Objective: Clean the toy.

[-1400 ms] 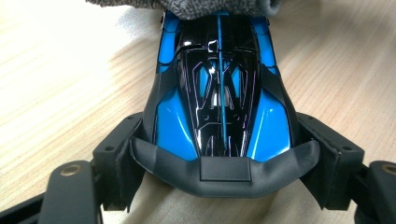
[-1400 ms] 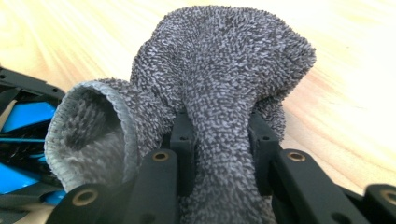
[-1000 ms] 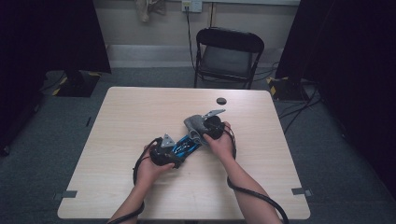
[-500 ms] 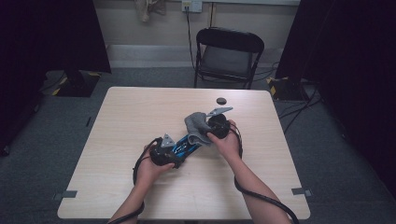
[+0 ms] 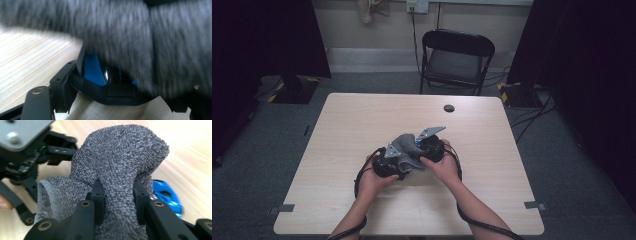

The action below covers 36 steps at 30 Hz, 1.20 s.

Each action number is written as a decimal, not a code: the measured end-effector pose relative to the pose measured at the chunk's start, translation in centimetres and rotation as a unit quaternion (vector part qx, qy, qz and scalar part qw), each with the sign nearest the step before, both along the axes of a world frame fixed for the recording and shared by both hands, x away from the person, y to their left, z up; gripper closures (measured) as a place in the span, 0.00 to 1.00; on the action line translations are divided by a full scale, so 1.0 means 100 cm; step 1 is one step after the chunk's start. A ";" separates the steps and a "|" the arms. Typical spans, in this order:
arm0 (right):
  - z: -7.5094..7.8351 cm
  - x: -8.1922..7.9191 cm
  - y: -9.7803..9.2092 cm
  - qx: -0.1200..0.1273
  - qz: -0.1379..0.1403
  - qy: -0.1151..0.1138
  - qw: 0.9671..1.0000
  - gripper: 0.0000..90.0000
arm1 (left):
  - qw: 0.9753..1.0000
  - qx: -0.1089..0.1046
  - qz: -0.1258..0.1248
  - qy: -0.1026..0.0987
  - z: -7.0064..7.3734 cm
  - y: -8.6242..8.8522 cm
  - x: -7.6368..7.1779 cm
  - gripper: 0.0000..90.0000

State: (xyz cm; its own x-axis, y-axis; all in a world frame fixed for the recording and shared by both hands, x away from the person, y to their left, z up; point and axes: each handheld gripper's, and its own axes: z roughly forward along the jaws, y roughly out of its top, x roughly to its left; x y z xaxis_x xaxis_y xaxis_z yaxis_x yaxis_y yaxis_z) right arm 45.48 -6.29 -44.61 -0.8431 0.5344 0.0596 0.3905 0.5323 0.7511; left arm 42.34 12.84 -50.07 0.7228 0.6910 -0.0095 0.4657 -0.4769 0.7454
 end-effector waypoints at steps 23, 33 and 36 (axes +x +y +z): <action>-0.012 0.014 -0.004 -0.017 -0.005 0.002 1.000 0.77 | 1.000 0.000 0.000 0.000 0.000 0.000 0.000 0.27; -0.018 0.033 -0.029 -0.017 -0.050 0.017 0.998 0.76 | 1.000 0.000 0.000 0.000 0.000 0.000 0.000 0.27; -0.020 0.036 -0.033 -0.018 -0.056 0.019 0.998 0.76 | 1.000 0.000 0.000 0.000 0.000 0.000 0.000 0.27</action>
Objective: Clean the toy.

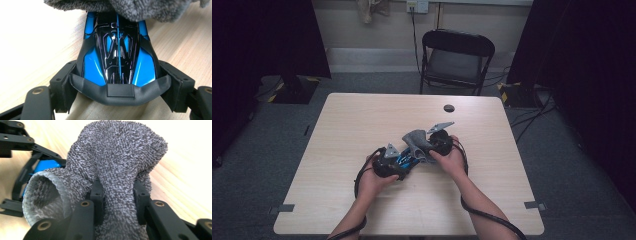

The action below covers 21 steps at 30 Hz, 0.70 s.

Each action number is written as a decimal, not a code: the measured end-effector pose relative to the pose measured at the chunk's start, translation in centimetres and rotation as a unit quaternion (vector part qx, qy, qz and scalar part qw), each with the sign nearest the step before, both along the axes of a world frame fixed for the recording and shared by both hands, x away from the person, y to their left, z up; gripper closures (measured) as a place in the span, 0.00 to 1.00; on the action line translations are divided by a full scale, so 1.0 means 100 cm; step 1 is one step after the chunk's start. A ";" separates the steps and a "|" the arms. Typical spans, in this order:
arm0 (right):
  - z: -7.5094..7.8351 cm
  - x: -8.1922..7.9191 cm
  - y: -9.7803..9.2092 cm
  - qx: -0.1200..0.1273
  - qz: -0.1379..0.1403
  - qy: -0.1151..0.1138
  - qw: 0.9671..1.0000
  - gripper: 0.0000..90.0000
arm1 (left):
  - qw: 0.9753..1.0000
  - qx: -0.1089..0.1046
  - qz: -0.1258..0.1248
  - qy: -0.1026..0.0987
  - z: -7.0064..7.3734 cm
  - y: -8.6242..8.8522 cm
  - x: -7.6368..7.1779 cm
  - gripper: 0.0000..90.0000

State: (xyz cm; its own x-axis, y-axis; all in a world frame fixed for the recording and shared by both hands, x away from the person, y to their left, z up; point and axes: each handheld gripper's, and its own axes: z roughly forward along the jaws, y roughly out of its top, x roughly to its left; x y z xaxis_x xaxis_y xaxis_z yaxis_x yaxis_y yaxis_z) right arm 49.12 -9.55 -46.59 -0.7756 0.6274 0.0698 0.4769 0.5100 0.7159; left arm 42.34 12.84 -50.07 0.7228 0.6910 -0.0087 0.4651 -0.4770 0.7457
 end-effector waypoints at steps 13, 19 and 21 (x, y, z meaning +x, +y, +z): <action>-0.001 0.013 -0.004 -0.013 -0.021 0.004 1.000 0.76 | 1.000 0.000 0.000 0.000 0.000 0.000 0.000 0.27; -0.005 0.020 -0.010 -0.002 -0.040 0.011 0.999 0.76 | 1.000 0.000 0.000 0.000 0.000 0.000 0.000 0.27; -0.006 0.021 -0.011 0.001 -0.044 0.012 0.999 0.76 | 1.000 0.000 0.000 0.000 0.000 0.000 0.000 0.27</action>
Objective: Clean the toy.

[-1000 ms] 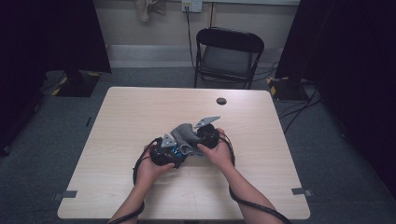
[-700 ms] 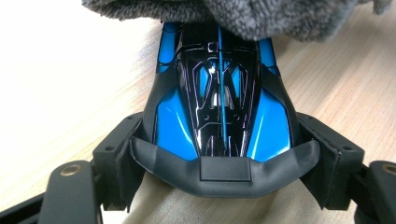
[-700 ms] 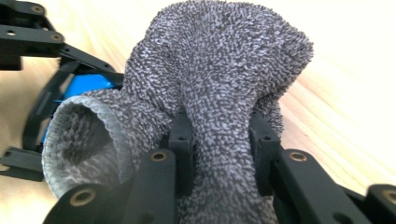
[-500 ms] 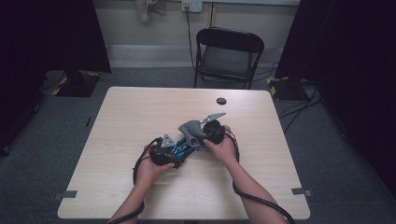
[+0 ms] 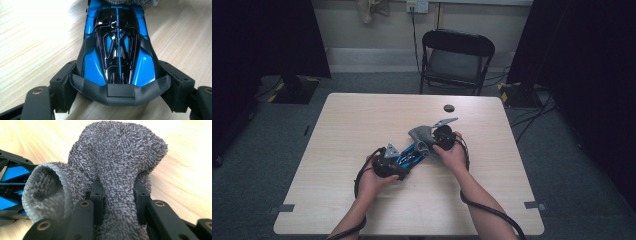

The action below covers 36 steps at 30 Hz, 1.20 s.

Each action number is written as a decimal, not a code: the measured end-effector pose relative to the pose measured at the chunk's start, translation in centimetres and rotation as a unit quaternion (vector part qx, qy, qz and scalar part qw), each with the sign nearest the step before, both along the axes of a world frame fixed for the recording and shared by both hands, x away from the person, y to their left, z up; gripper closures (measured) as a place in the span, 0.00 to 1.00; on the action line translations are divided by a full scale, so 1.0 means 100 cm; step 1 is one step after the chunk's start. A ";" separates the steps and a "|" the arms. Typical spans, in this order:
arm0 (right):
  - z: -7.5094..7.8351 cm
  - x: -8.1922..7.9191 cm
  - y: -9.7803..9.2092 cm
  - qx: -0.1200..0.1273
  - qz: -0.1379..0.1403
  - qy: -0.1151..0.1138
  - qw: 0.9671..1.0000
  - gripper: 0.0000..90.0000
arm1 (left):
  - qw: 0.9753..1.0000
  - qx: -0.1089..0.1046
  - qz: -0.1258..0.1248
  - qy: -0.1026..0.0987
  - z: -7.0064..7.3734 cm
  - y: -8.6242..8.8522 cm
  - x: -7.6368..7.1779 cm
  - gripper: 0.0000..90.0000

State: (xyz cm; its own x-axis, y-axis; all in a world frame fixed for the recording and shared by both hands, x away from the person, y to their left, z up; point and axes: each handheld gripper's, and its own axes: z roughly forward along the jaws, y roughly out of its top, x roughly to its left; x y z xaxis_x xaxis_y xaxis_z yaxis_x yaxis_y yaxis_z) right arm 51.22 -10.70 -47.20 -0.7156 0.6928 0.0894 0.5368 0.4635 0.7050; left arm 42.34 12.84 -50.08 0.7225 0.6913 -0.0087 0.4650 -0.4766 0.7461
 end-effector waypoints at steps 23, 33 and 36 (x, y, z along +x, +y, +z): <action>0.016 -0.026 -0.042 0.035 -0.041 -0.025 0.998 0.76 | 1.000 -0.002 0.001 0.002 0.000 0.000 0.000 0.27; 0.012 -0.052 -0.056 0.024 -0.029 -0.025 0.999 0.76 | 1.000 0.000 0.000 0.001 0.000 0.000 0.000 0.27; 0.009 -0.059 -0.060 0.024 -0.031 -0.023 0.999 0.76 | 1.000 0.000 0.000 0.000 0.000 0.000 0.000 0.27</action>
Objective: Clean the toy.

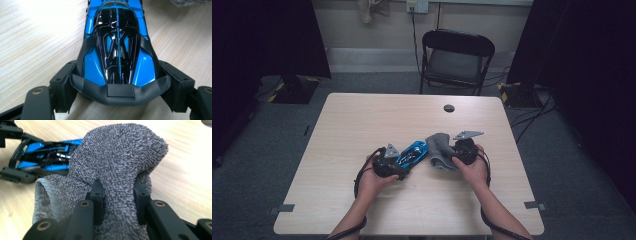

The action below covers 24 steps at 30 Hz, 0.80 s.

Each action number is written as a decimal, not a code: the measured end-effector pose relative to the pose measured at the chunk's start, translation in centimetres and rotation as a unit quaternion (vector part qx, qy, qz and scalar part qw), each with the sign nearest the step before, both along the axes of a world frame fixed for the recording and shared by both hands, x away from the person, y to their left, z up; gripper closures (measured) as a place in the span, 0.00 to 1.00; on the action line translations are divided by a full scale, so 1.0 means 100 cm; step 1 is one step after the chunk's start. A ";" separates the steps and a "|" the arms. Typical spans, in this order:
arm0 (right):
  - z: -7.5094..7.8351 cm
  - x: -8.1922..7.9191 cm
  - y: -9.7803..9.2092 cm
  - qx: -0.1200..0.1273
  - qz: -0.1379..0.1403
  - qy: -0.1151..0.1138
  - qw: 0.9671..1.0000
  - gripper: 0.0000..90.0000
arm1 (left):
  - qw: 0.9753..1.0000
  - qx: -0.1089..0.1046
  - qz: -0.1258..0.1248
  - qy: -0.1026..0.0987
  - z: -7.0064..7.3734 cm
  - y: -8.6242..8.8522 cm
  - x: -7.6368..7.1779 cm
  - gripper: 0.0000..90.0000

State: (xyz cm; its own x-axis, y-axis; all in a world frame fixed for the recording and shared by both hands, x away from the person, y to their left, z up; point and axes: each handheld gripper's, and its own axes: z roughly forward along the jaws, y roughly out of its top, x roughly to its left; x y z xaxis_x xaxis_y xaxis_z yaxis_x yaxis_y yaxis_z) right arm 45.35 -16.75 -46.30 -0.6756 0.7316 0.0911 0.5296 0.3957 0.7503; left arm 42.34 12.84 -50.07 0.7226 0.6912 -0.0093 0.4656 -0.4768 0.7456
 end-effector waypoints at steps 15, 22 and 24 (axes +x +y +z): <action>-0.019 -0.014 0.001 -0.041 0.015 0.005 0.999 0.76 | 1.000 0.001 -0.001 0.003 0.000 0.000 -0.001 0.25; -0.021 -0.015 0.004 -0.056 0.019 0.000 0.998 0.75 | 1.000 -0.013 -0.001 -0.003 0.005 0.005 -0.004 0.23; -0.021 -0.015 0.004 -0.056 0.017 0.001 0.998 0.71 | 1.000 -0.024 -0.001 -0.002 0.009 0.006 -0.004 0.22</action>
